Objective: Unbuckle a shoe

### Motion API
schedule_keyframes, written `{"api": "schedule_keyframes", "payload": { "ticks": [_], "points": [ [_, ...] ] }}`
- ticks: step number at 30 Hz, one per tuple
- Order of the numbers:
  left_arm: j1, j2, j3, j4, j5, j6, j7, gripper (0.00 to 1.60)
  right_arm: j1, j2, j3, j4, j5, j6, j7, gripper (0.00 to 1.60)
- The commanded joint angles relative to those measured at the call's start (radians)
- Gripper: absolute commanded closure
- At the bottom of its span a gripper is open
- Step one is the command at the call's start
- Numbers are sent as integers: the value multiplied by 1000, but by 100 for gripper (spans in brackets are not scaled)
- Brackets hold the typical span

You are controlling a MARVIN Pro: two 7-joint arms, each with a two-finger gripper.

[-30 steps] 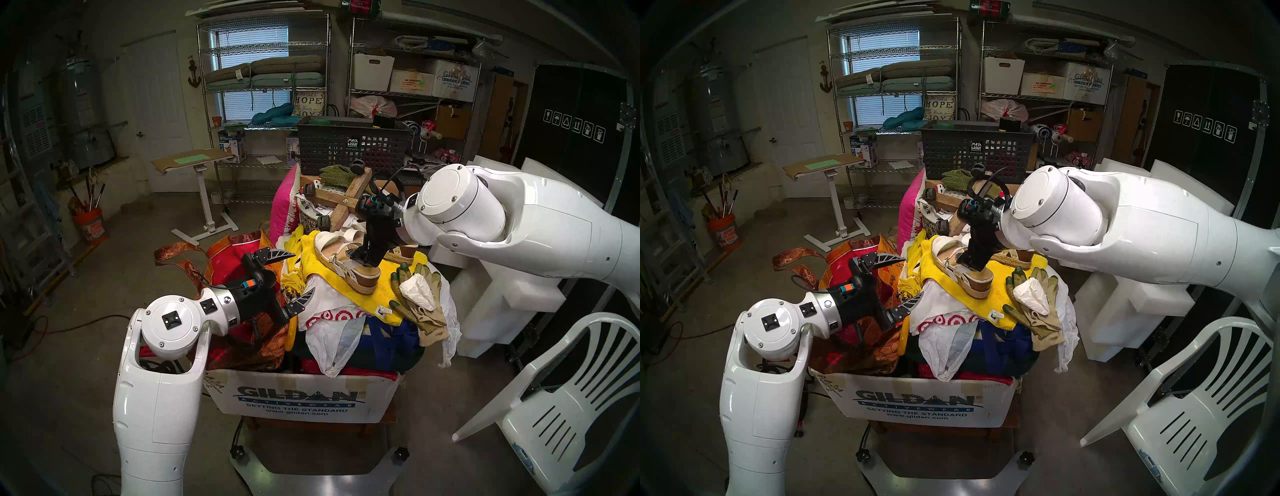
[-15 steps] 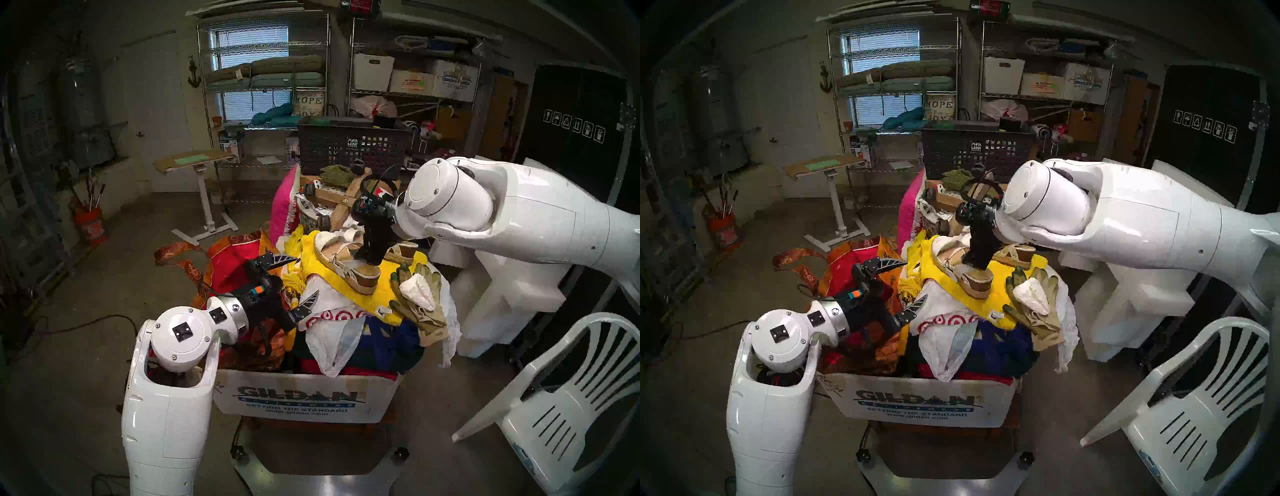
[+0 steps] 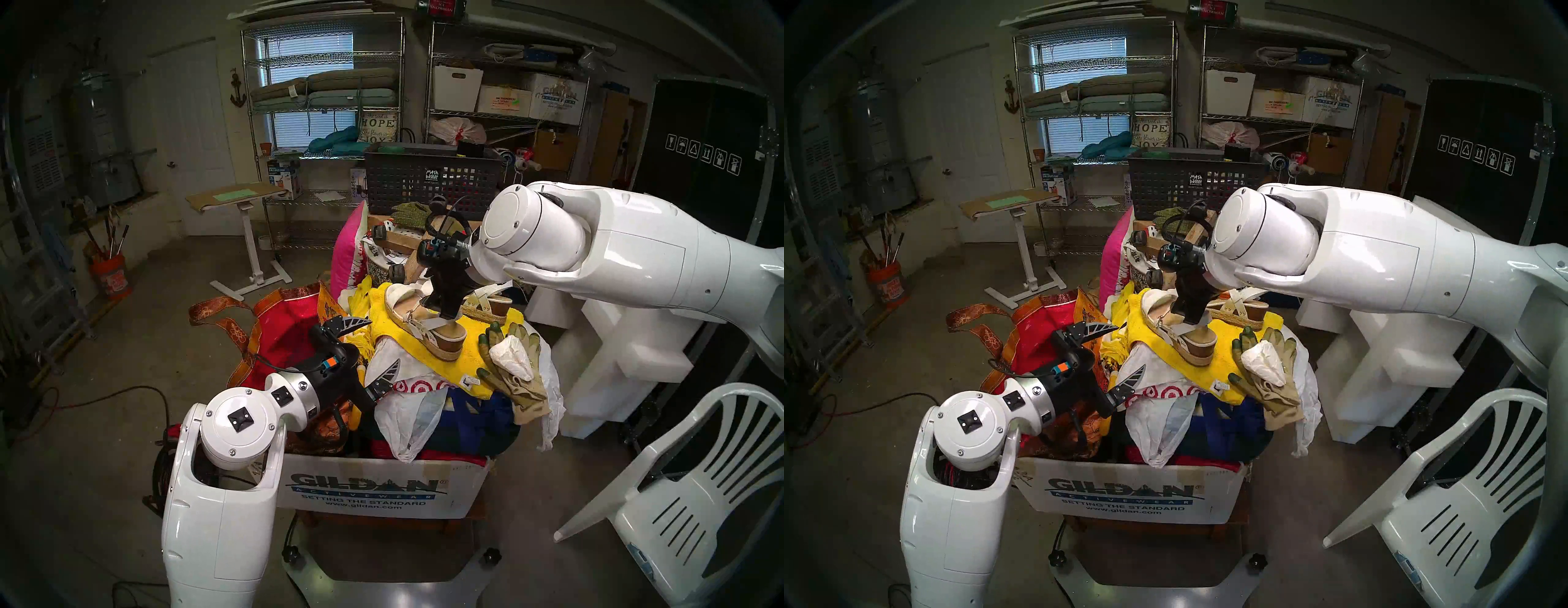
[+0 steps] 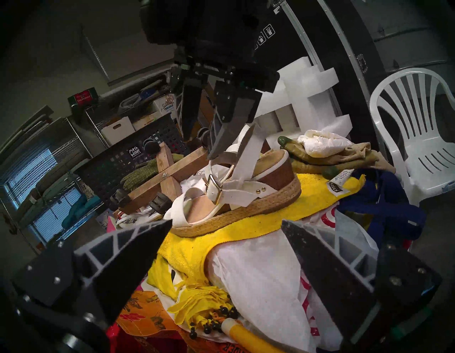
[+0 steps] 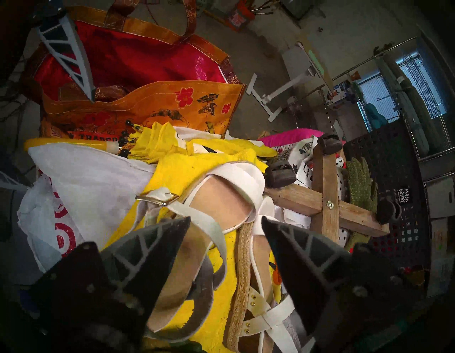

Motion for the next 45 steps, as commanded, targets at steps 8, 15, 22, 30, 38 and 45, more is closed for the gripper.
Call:
{"api": "schedule_keyframes", "payload": {
  "ticks": [8, 15, 22, 30, 38, 45],
  "points": [
    [6, -20, 26, 19, 27, -59, 81, 0, 71, -29, -3, 22, -43, -6, 121, 23],
    [-1, -15, 59, 46, 36, -55, 149, 9, 58, -38, -6, 37, -72, 0, 113, 27],
    [-13, -9, 99, 53, 22, 33, 162, 38, 1, 1, -22, 7, -97, 3, 40, 23],
    [-44, -1, 152, 71, -25, 161, 214, 36, -67, 46, -36, -18, -107, -3, -43, 11],
    [-72, 4, 193, 86, -60, 243, 245, 37, -127, 94, -56, -42, -124, -17, -123, 0],
    [-71, 9, 211, 83, -49, 265, 295, 42, -151, 119, -80, -45, -162, -35, -185, 0]
  ]
}}
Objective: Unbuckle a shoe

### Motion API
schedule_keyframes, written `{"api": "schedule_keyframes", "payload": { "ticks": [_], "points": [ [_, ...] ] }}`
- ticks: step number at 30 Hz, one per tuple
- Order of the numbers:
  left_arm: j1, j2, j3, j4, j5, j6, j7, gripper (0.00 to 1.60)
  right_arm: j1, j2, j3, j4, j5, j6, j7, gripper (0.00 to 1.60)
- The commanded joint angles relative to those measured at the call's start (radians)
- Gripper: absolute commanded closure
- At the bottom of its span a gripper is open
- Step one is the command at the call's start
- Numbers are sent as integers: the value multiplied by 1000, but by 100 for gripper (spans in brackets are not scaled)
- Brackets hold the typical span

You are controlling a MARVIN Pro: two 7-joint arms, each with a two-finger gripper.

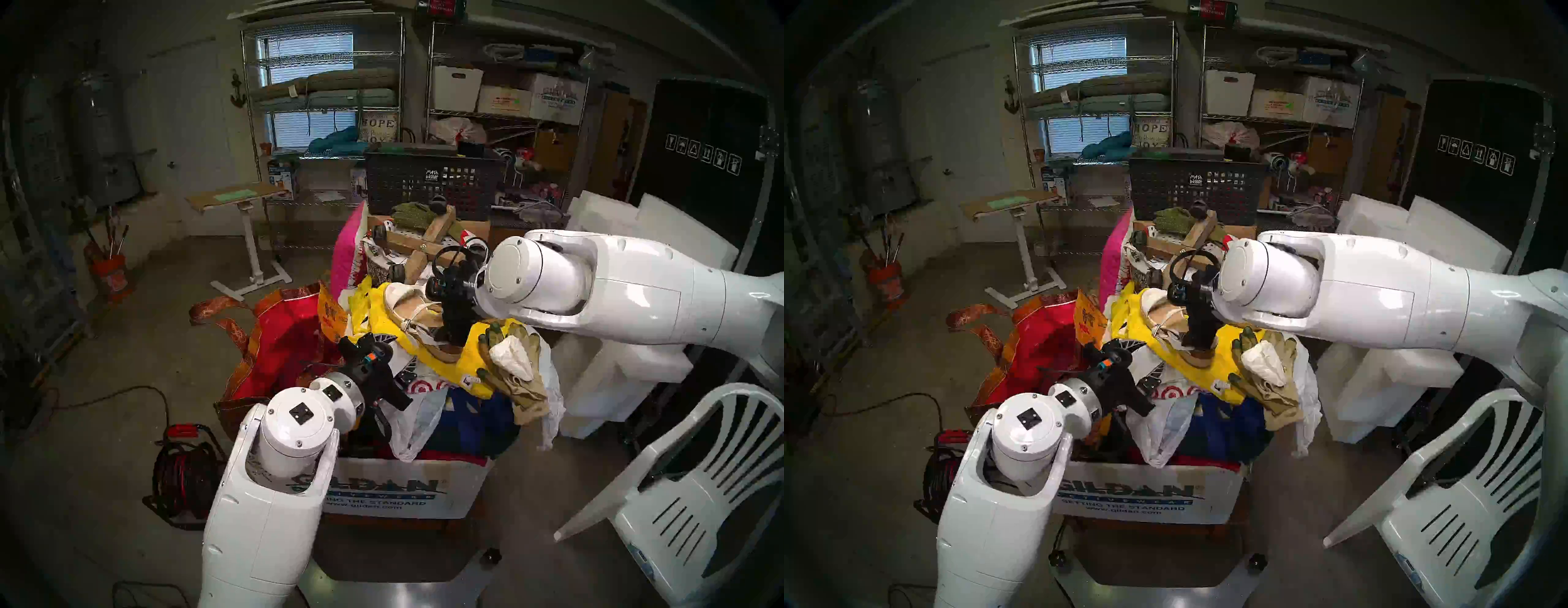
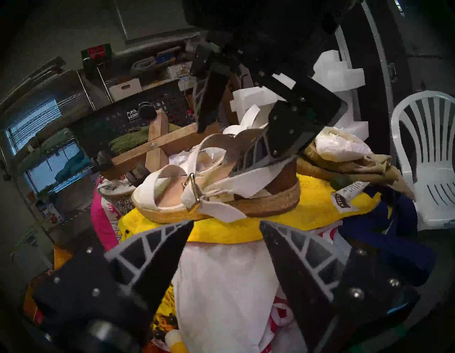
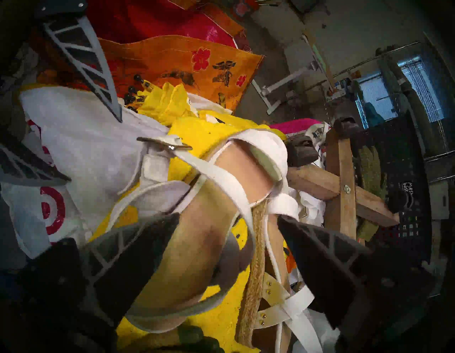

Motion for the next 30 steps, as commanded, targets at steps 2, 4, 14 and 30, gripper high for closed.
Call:
{"api": "schedule_keyframes", "payload": {
  "ticks": [2, 4, 14, 30],
  "points": [
    [-14, 5, 27, -15, -2, 19, 72, 52, -44, 51, -38, 19, -45, -9, -71, 0],
    [-9, 10, 39, -12, 9, 5, 100, 58, -50, 56, -44, 23, -58, -16, -90, 0],
    [9, 18, 48, -6, -7, -9, 136, 55, -87, 160, -26, -101, -81, -97, -253, 0],
    [8, 23, 62, 2, -14, -24, 175, 41, -135, 319, -40, -167, -134, -317, -500, 0]
  ]
}}
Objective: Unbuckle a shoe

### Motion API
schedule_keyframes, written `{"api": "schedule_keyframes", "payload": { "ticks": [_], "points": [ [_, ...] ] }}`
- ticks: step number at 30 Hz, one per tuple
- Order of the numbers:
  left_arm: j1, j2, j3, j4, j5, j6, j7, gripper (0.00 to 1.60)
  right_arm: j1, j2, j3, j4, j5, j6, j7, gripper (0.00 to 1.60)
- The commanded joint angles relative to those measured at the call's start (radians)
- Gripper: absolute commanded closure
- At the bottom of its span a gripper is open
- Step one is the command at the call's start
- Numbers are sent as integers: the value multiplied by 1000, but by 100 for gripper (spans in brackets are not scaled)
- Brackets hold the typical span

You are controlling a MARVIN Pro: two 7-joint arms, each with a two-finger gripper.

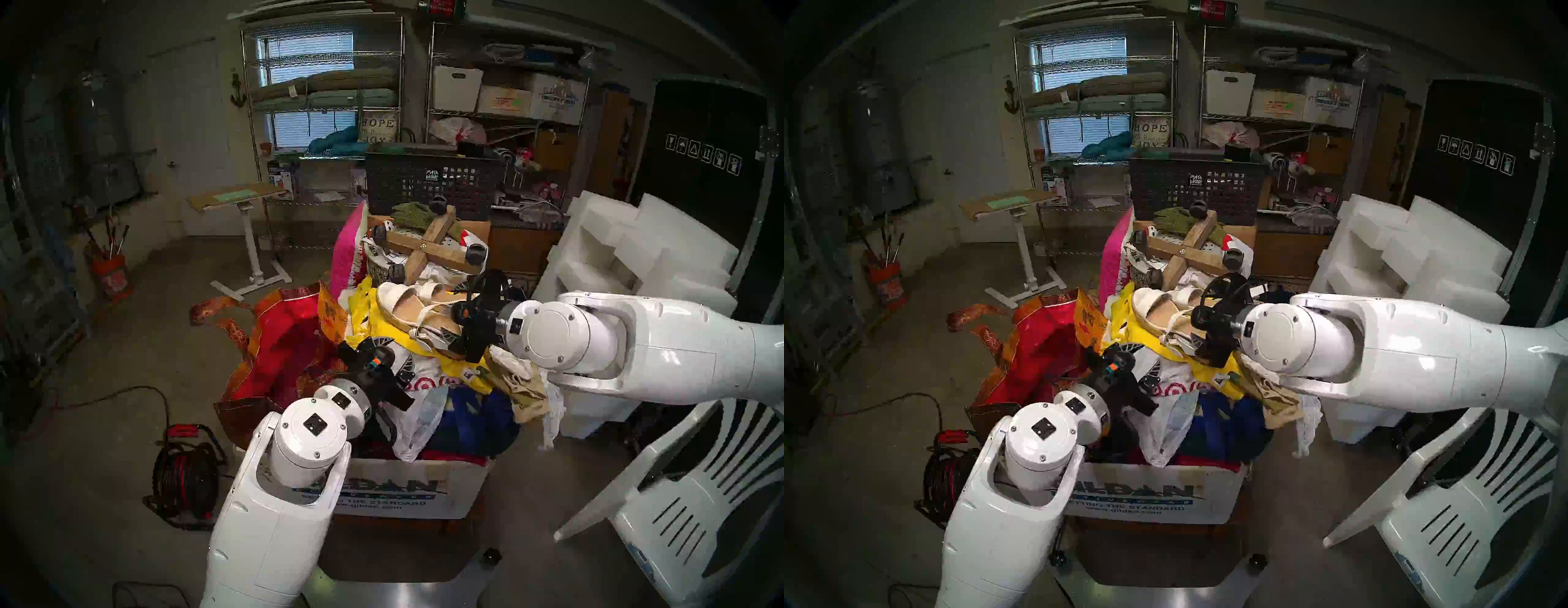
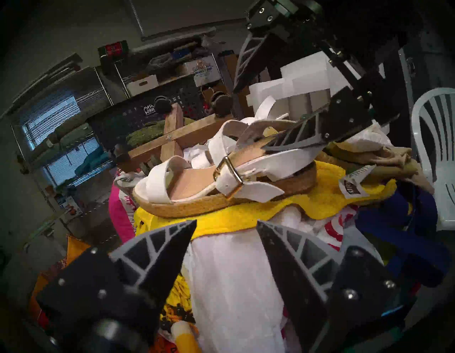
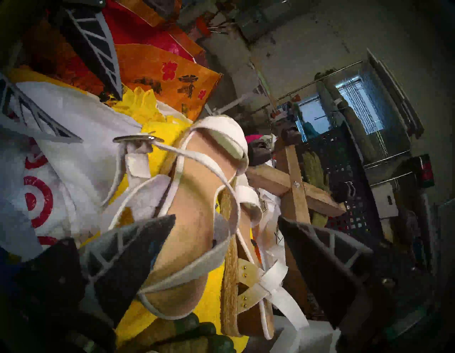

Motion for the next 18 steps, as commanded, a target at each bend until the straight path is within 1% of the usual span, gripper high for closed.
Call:
{"api": "schedule_keyframes", "payload": {
  "ticks": [1, 2, 3, 4, 5, 6, 7, 8, 9, 10, 12, 13, 14, 15, 16, 17, 18],
  "points": [
    [-12, -5, 8, -12, -12, -22, 25, 41, -25, 96, 16, 20, -33, -124, -108, 0],
    [-11, -5, 7, -9, -20, -32, 27, 32, -30, 97, 15, 21, -36, -137, -118, 0],
    [-11, -5, 6, -7, -22, -38, 30, 29, -33, 98, 14, 24, -38, -151, -125, 0],
    [-11, -5, 6, -5, -24, -41, 33, 49, -36, 99, 14, 26, -41, -164, -133, 0],
    [-11, -5, 6, -5, -24, -41, 33, 49, -36, 99, 14, 26, -41, -164, -133, 0],
    [-11, -6, 5, -3, -27, -51, 34, 53, -39, 100, 13, 29, -43, -175, -140, 0],
    [-10, -5, 5, -1, -26, -60, 38, 51, -36, 98, 10, 34, -51, -176, -133, 0],
    [-10, -6, 5, -1, -23, -55, 37, 48, -28, 99, 35, 28, -50, -225, -167, 0],
    [-11, -6, 5, -1, -23, -50, 34, 38, -3, 97, 56, 16, -40, -221, -153, 0],
    [-13, -5, 5, -1, -20, -44, 32, 40, 39, 86, 87, -5, -43, -215, -139, 0],
    [-14, -3, 6, 1, -19, -40, 32, 38, 78, 61, 153, -24, -42, -214, -146, 0],
    [-14, -3, 7, 3, -19, -39, 32, 37, 66, 49, 148, -38, -53, -234, -184, 0],
    [-15, -3, 7, 4, -19, -39, 33, 35, 77, 47, 167, -45, -54, -238, -183, 0],
    [-15, -3, 7, 4, -19, -39, 33, 35, 77, 47, 167, -45, -54, -238, -183, 0],
    [-15, -2, 8, 4, -19, -39, 33, 36, 89, 43, 185, -50, -54, -241, -188, 0],
    [-17, -2, 9, 4, -19, -40, 33, 38, 116, 34, 230, -60, -51, -244, -186, 0],
    [-17, -2, 9, 4, -19, -39, 33, 39, 90, 30, 201, -66, -57, -258, -212, 0]
  ]
}}
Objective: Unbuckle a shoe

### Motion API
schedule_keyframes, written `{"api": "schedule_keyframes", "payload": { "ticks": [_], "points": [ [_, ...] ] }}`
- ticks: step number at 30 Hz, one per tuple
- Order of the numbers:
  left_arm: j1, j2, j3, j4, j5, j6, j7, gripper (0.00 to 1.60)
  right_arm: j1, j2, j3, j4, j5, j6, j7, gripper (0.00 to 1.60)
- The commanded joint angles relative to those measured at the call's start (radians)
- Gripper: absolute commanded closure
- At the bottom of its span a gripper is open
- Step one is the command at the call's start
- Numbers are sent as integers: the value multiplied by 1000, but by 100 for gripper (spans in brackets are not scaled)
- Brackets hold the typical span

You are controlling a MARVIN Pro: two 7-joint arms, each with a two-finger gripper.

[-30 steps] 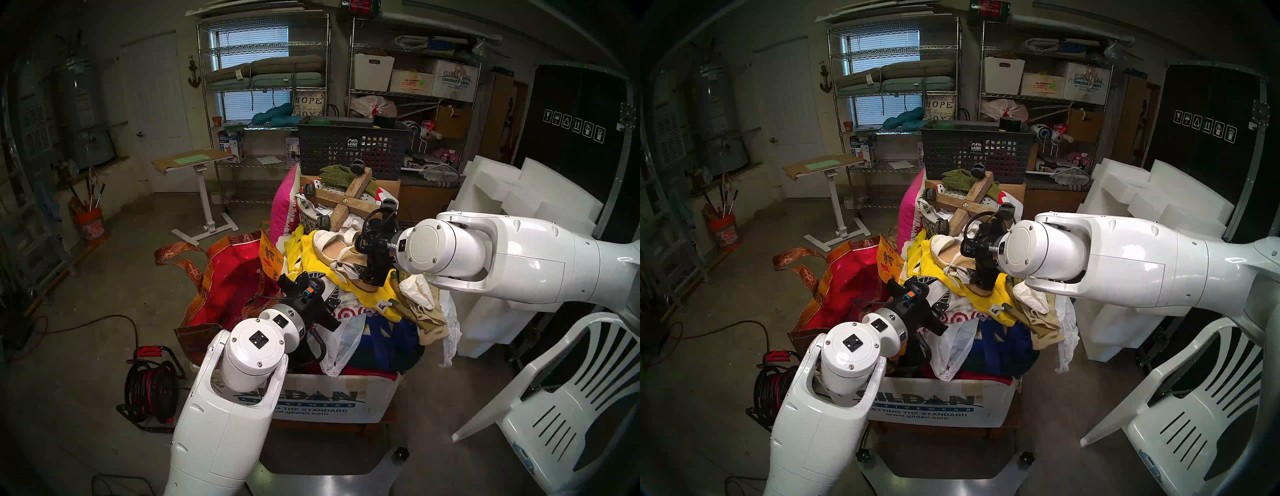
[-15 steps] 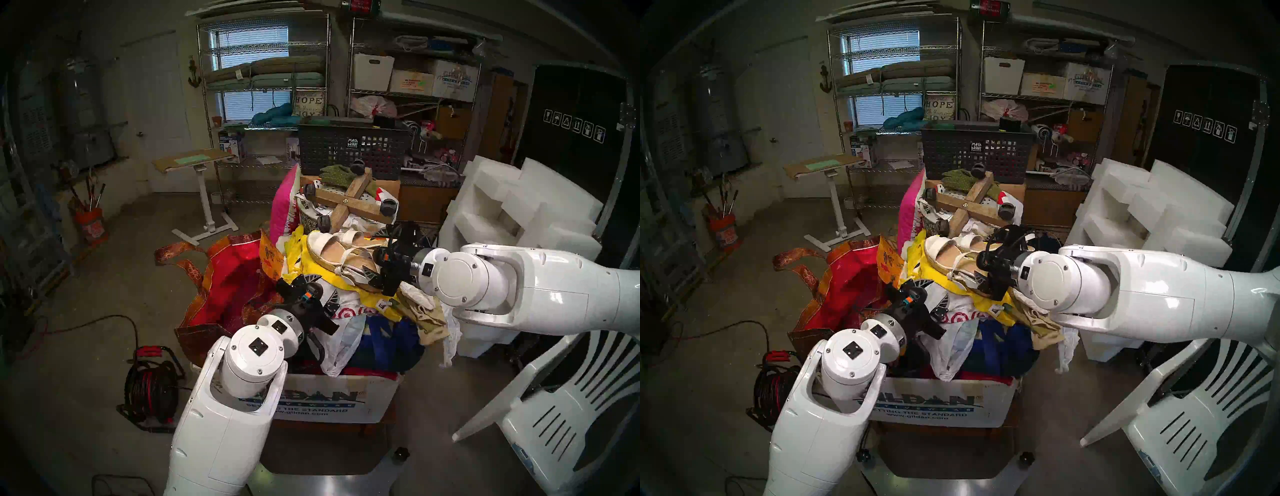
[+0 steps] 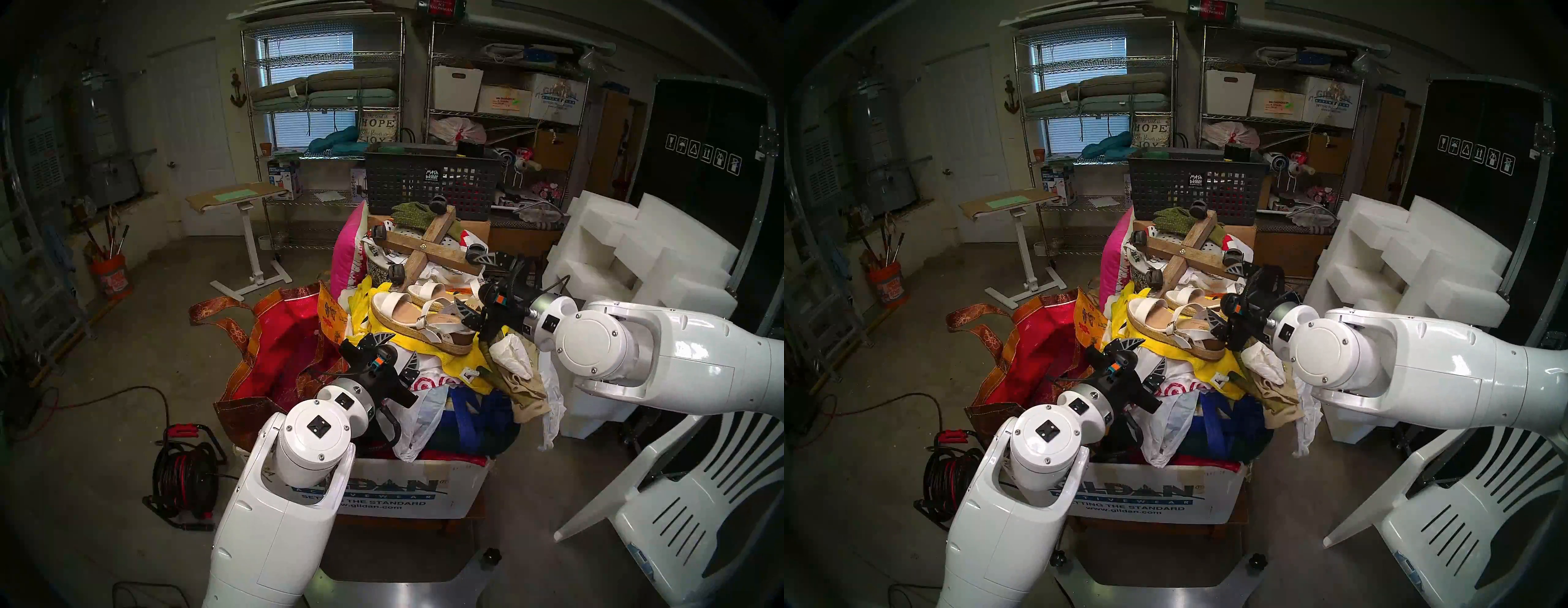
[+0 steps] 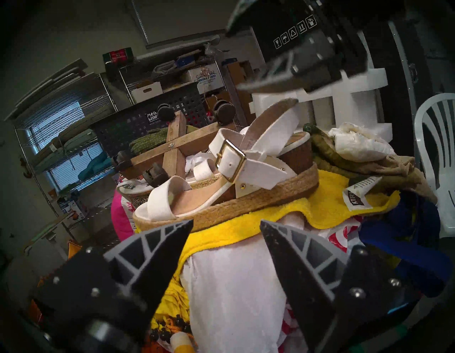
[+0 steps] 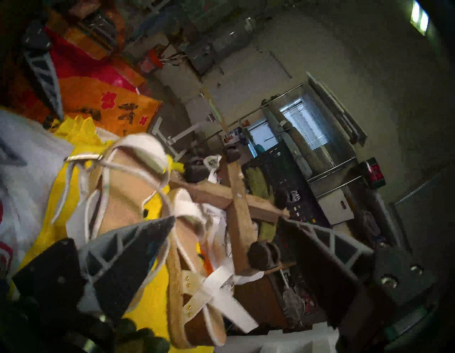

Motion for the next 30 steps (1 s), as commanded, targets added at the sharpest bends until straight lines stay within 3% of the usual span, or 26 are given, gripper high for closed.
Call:
{"api": "schedule_keyframes", "payload": {
  "ticks": [1, 3, 7, 12, 19, 28, 30],
  "points": [
    [-11, -1, 0, -14, -1, -7, 1, 39, 87, -34, 112, -48, -8, -48, -62, 0],
    [-12, 0, 2, -16, -1, -9, 0, 36, 149, -43, 204, -48, 22, -32, -18, 0],
    [-14, -1, 8, -20, -4, -11, -4, 36, 147, -43, 215, -54, 81, -32, -1, 0],
    [-28, -5, 14, -18, -9, -12, -6, 40, 172, -39, 247, -62, 186, 26, 74, 0],
    [-43, -6, 6, -17, -17, -10, -2, 38, 166, -40, 263, -77, 281, 119, 106, 0],
    [-37, 3, -3, -10, -16, -29, 8, 42, 162, -35, 258, -117, 281, 196, 74, 0],
    [-35, -5, 4, -6, -17, -23, 16, 36, 161, -45, 258, -125, 275, 214, 51, 0]
  ]
}}
